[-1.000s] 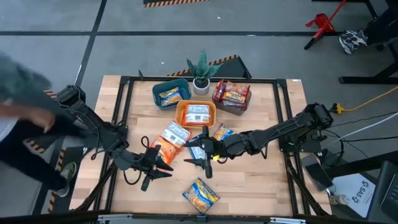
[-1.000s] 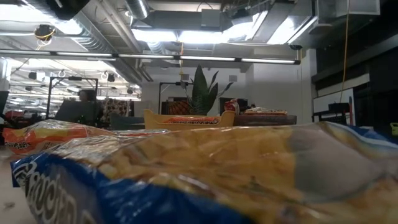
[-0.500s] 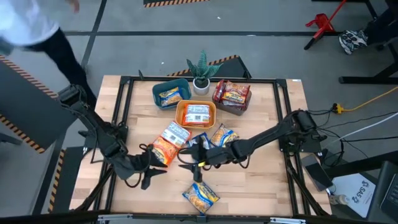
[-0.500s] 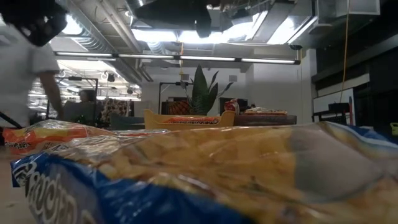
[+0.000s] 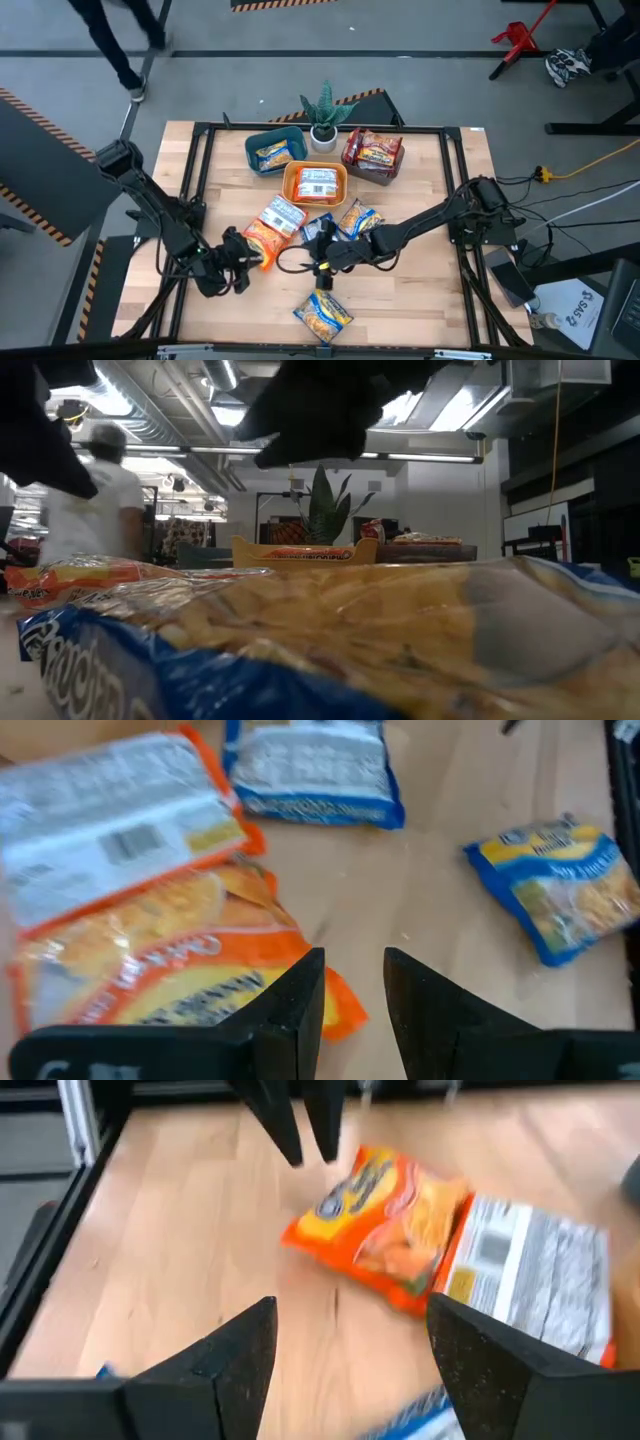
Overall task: Sort Maruchan noodles
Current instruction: Put the bottom orange noodle pack into the yellow bin
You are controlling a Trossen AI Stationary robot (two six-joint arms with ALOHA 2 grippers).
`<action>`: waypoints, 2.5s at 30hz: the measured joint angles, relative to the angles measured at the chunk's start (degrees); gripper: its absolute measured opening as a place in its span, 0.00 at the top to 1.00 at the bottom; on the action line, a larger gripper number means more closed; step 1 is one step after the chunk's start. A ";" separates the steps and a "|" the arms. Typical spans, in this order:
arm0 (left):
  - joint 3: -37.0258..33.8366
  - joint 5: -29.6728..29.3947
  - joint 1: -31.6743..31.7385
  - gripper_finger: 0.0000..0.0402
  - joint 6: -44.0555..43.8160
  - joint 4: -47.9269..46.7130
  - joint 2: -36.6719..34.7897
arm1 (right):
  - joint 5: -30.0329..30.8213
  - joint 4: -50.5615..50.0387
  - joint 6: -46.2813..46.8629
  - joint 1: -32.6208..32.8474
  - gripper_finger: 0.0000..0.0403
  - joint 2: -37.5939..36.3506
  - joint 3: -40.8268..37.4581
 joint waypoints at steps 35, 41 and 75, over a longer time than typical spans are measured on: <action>-1.52 0.97 2.22 0.75 -1.59 -20.68 -8.62 | 4.34 11.37 -35.03 0.41 0.40 9.95 9.80; -10.48 0.97 2.23 0.75 -6.90 -13.13 -8.63 | 4.18 4.36 -41.24 0.57 0.40 16.75 20.60; -23.77 2.10 2.25 0.75 -17.46 6.81 -8.76 | 3.18 0.81 -59.12 -4.09 0.40 26.27 24.15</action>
